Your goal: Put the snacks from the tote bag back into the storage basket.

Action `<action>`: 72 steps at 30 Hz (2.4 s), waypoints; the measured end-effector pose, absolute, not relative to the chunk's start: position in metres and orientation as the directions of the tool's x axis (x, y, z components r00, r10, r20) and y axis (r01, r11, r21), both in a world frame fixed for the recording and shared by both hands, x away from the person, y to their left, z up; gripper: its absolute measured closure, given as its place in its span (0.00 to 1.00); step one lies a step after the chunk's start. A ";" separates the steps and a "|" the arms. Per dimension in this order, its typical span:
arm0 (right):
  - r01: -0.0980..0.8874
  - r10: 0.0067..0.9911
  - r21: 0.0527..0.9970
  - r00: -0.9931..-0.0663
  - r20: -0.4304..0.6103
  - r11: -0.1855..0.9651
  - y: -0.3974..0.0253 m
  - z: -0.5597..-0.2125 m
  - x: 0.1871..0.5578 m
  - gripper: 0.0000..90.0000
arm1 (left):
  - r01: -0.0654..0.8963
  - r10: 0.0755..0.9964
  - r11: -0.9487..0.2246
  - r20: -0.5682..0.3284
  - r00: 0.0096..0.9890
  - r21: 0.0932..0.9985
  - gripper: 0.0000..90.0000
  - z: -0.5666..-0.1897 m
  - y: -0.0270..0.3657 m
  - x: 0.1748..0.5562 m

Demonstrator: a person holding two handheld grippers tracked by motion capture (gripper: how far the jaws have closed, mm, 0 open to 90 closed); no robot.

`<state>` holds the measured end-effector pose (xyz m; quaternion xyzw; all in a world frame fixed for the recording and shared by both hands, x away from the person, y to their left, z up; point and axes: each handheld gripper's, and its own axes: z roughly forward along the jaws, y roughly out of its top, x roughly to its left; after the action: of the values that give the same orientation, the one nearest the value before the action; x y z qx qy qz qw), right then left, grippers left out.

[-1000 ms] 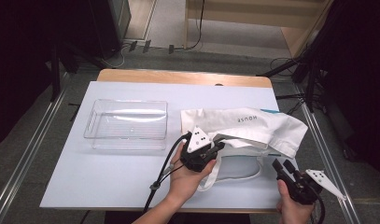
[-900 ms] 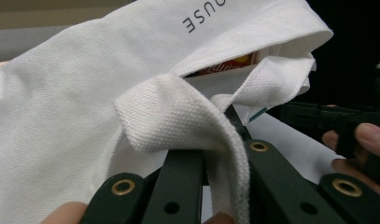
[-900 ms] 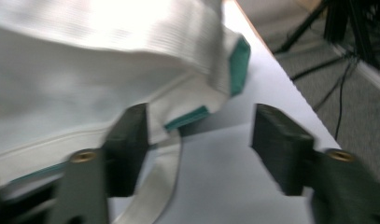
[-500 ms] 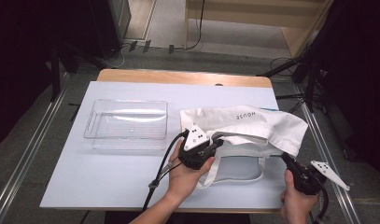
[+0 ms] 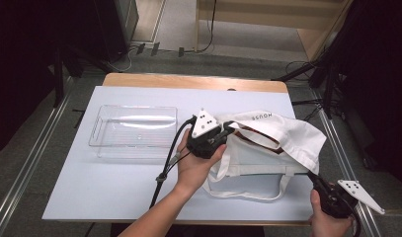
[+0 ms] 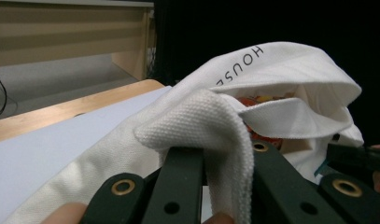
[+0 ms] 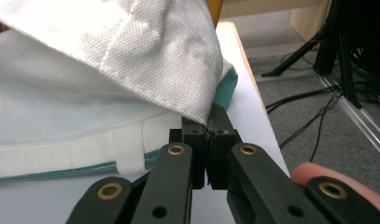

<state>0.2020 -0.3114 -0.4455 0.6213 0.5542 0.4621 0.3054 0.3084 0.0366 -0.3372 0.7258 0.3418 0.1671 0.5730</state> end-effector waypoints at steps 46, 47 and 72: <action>0.093 0.971 0.995 -0.239 -0.017 0.040 -0.251 -0.360 0.251 1.00 | 0.315 0.661 -0.198 -0.111 0.742 0.928 0.74 -0.361 0.027 0.301; 0.091 0.971 0.995 -0.238 -0.009 0.032 -0.250 -0.359 0.251 1.00 | 0.302 0.668 -0.197 -0.097 0.737 0.933 0.74 -0.363 0.027 0.297; 0.095 0.966 0.995 -0.259 0.027 -0.003 -0.258 -0.354 0.254 1.00 | 0.196 0.768 -0.180 0.013 0.641 0.964 0.54 -0.388 0.055 0.241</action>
<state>0.2545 -0.2582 -0.3545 0.4568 0.5803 0.5410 0.4024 0.2415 0.0546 -0.3882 0.7224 0.3336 0.2613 0.5464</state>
